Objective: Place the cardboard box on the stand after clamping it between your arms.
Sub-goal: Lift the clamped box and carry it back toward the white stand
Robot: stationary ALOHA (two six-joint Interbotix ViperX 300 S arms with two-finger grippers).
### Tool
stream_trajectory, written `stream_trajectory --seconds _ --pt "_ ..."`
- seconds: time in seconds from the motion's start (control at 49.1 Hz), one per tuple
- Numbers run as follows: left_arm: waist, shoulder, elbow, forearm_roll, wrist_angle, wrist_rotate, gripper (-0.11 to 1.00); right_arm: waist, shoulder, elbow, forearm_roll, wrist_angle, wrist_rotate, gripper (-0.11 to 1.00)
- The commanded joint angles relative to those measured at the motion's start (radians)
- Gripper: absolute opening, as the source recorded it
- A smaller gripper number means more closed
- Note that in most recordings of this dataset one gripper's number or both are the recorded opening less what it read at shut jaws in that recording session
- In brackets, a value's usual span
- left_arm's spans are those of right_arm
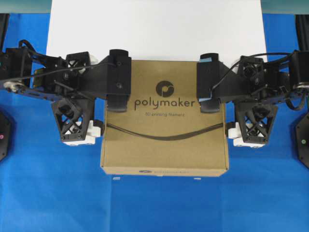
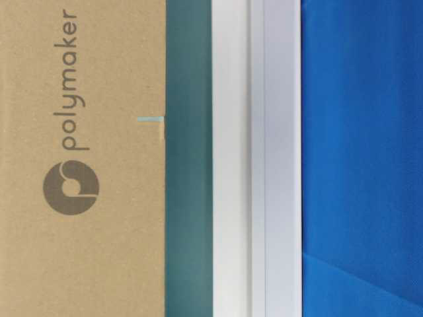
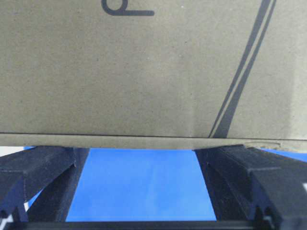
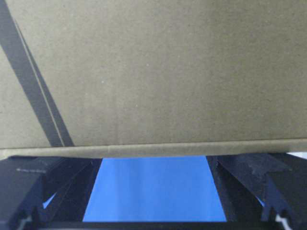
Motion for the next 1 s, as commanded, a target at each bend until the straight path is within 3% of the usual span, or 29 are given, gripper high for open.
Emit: stream_trajectory --seconds 0.0,0.265,0.489,0.977 --pt "0.037 0.020 -0.077 0.005 -0.054 -0.008 0.85 -0.012 0.023 -0.052 0.012 -0.123 0.000 0.97" --pt "0.100 0.057 -0.097 0.005 -0.066 0.077 0.85 -0.087 0.038 -0.051 0.014 -0.149 -0.072 0.97" --pt "0.156 0.080 -0.127 0.005 -0.077 0.094 0.85 -0.166 0.069 -0.054 0.017 -0.158 -0.140 0.97" --pt "0.262 0.133 -0.172 0.005 -0.120 0.198 0.85 -0.336 0.147 -0.095 0.112 -0.202 -0.354 0.97"
